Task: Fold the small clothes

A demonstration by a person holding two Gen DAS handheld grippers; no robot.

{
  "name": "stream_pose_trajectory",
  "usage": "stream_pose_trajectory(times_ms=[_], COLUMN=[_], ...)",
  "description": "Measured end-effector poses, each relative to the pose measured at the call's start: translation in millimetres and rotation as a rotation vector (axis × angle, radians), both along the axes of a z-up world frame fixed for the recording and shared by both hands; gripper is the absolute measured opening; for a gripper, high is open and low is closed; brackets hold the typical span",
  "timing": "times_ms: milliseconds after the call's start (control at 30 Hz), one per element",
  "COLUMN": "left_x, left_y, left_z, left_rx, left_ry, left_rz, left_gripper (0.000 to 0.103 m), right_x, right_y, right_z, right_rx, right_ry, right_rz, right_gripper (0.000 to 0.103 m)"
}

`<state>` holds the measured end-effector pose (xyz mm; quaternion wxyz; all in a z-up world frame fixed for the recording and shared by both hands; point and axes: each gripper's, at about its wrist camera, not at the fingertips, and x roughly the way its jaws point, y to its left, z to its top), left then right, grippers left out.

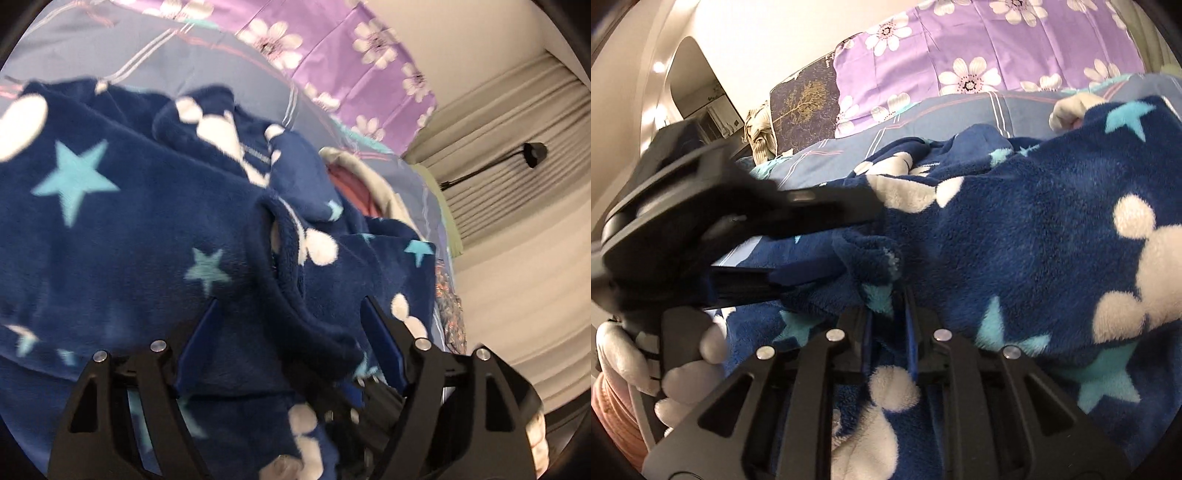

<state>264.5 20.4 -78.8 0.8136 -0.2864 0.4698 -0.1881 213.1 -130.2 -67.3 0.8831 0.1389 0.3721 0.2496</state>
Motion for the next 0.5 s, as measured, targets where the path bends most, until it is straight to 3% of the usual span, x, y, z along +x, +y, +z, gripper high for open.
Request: stream_pose_trajectory(times_ms=[33,100,167,267,400,433,500], left_x=[4,11,15,13,1,-5,-15], left_y=[-4,-13,-12,-11,4,12,32], left_z=[0,5,20,66,119,125,131], left_rx=[0.019,0.059,0.049,0.109,0.214,0.246,0.318], left_ry=[-0.001,-0.012,-0.038,-0.161,-0.284,-0.302,-0.319], left_rz=[0.002,-0.034,-0.049,-0.056,-0.068,-0.062,-0.039], left_gripper=[0.049,0.009,0.008,0.008,0.009,0.009,0.009], right_x=[-1,-4,-13,-15,9,15,19], right_y=[0,-3,-14,-24,-30,-36,-44], right_z=[0,3,11,15,-11,-19,-23], right_rx=[0.006,0.033,0.123,0.212,0.141,0.171,0.225], right_ry=[-0.005,-0.026,-0.08,-0.096,0.084,0.14,0.169], right_rz=[0.007,0.019,0.052,0.093,-0.048,-0.073,-0.078], right_gripper=[0.023,0.029,0.033,0.033,0.034,0.027,0.025])
